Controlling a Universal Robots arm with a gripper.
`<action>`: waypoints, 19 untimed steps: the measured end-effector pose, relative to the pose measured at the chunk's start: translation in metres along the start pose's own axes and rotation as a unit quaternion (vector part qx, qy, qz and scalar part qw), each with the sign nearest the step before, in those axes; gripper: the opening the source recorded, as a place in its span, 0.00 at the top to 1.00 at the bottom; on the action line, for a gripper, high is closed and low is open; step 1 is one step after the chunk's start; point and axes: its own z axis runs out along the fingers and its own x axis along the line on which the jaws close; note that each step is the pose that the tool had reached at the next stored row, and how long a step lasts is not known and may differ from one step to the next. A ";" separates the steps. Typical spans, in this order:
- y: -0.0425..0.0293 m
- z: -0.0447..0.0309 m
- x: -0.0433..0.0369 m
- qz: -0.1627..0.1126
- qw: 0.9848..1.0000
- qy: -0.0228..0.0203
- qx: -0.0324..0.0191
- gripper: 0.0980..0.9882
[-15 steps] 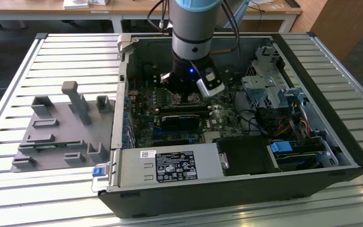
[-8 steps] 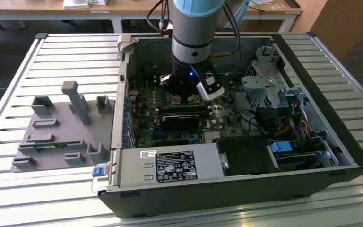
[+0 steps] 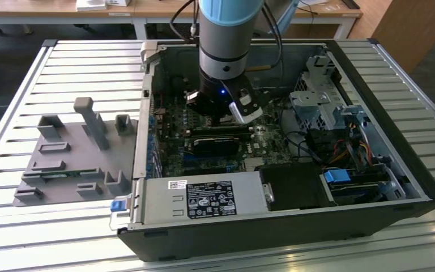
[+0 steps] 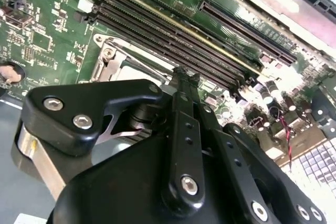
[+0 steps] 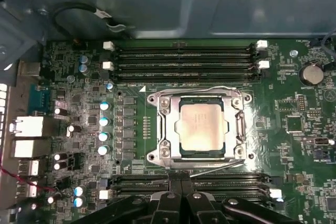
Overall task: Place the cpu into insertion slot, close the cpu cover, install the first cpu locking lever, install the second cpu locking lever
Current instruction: 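Install the second cpu locking lever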
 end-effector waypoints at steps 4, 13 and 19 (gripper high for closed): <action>-0.0013 0.0072 0.0004 0.000 1.000 0.000 0.000 0.99; -0.0057 0.0156 0.0044 0.000 1.000 0.000 -0.011 0.99; -0.0132 0.0148 0.0095 0.000 1.000 0.001 -0.029 0.99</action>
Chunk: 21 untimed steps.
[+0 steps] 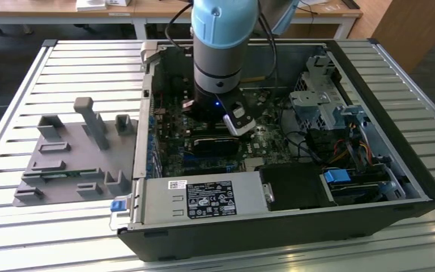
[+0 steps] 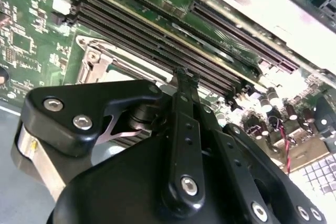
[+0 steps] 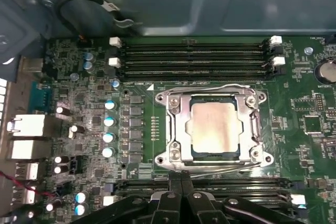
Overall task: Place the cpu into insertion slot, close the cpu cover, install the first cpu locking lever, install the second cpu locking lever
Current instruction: 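Install the second cpu locking lever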
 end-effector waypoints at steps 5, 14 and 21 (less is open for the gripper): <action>-0.0015 0.0046 0.0025 0.000 1.000 0.000 -0.008 0.99; -0.0030 0.0093 0.0057 0.000 1.000 0.001 -0.021 0.99; -0.0038 0.0123 0.0066 0.000 1.000 0.001 -0.026 0.99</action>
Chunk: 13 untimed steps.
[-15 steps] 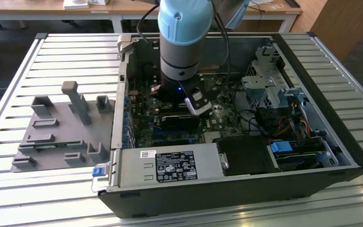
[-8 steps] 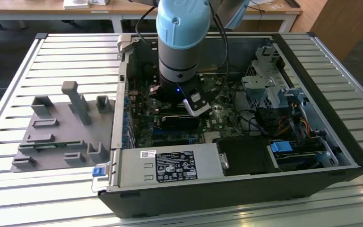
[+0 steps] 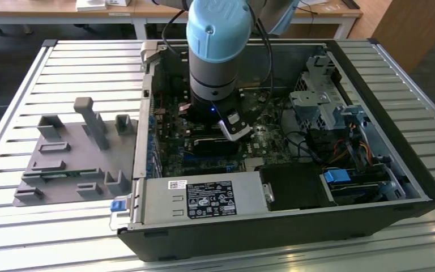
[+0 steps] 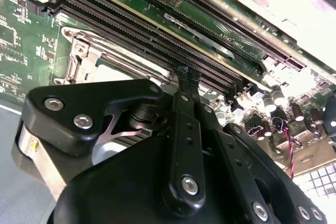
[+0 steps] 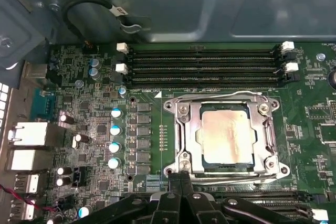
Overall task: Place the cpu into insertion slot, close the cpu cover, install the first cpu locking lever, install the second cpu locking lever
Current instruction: 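Install the second cpu locking lever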
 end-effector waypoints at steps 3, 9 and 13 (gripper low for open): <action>-0.0003 0.0010 0.0004 0.000 1.000 0.000 -0.003 0.99; -0.0008 0.0025 0.0018 0.000 1.000 0.000 -0.010 0.99; -0.0009 0.0039 0.0032 0.000 1.000 0.000 -0.013 0.99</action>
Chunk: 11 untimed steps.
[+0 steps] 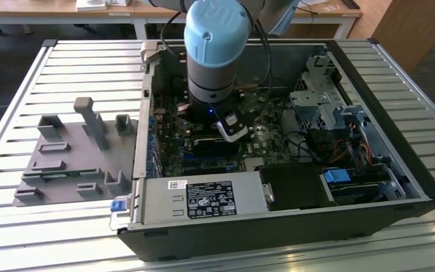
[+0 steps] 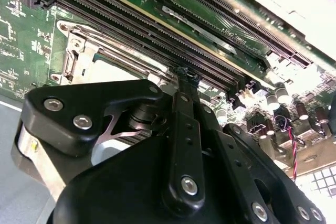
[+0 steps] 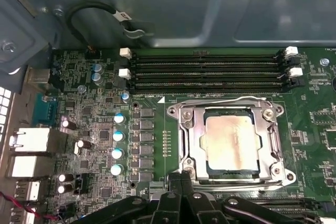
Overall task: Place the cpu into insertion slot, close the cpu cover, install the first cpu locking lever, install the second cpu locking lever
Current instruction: 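Install the second cpu locking lever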
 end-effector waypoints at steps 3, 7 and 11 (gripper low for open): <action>0.0005 0.0013 0.0021 0.000 1.000 0.000 -0.002 0.99; 0.0024 0.0032 0.0044 0.000 1.000 0.000 -0.004 0.99; 0.0024 0.0032 0.0054 0.000 1.000 0.000 -0.004 0.99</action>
